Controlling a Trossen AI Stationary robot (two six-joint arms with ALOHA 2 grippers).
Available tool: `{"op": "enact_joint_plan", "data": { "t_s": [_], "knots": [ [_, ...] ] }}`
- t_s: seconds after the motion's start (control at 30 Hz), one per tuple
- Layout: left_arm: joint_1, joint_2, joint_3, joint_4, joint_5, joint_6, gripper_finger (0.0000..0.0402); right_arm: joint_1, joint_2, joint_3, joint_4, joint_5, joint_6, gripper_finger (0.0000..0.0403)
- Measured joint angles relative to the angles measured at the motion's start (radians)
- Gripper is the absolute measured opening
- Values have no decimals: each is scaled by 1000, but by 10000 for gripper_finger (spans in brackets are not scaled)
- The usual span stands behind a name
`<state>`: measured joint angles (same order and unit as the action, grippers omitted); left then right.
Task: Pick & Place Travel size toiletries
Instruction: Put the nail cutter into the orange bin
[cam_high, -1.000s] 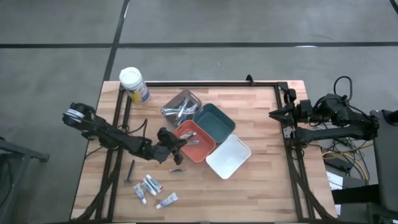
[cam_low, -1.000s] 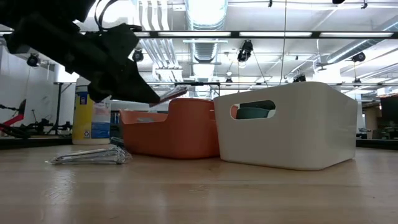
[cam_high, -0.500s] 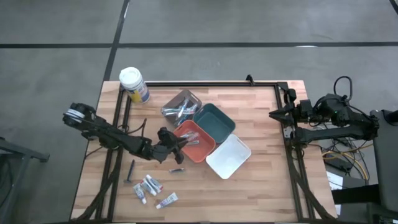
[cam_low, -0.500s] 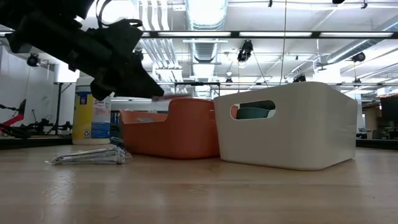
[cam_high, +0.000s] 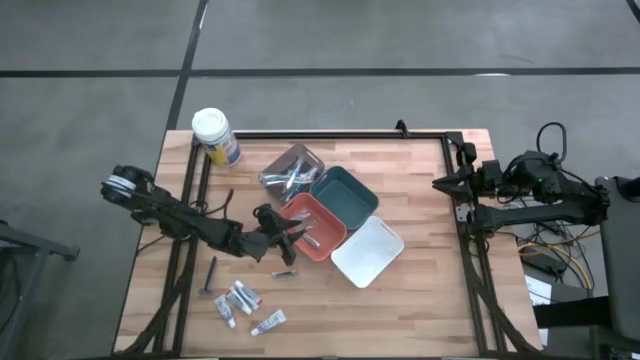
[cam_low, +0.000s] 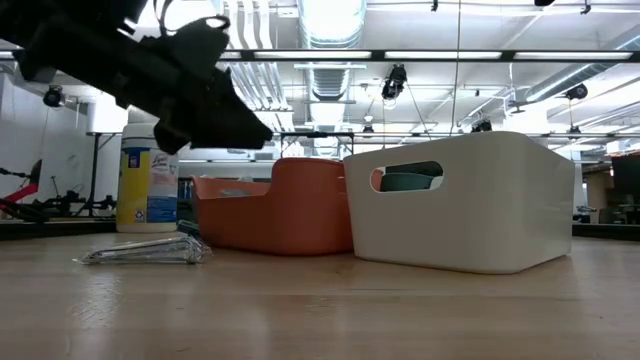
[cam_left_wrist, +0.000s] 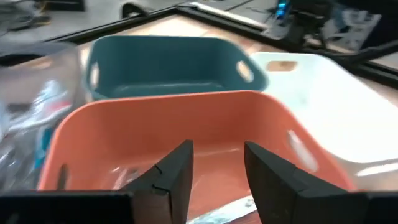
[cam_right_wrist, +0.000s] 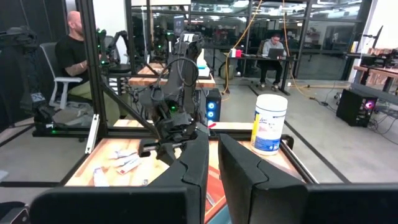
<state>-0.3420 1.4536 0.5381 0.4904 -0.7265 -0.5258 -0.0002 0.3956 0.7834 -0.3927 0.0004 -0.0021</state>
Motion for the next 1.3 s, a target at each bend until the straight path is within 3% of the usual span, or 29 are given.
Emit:
{"op": "enact_joint_plan", "data": {
  "t_s": [0.43,0.7,0.93,1.1,1.3],
  "knots": [
    [-33,-1,90,50,304,271,145,0,0,0,0,0,1,34],
    [-115,-1,193,-125,324,419,145,0,0,0,0,0,2,34],
    [-138,-1,260,-400,344,358,145,0,0,0,0,0,0,34],
    [-139,-1,262,-425,358,289,145,0,0,0,0,0,0,34],
    [-152,-1,260,-469,457,148,145,0,0,0,0,0,2,34]
  ]
}}
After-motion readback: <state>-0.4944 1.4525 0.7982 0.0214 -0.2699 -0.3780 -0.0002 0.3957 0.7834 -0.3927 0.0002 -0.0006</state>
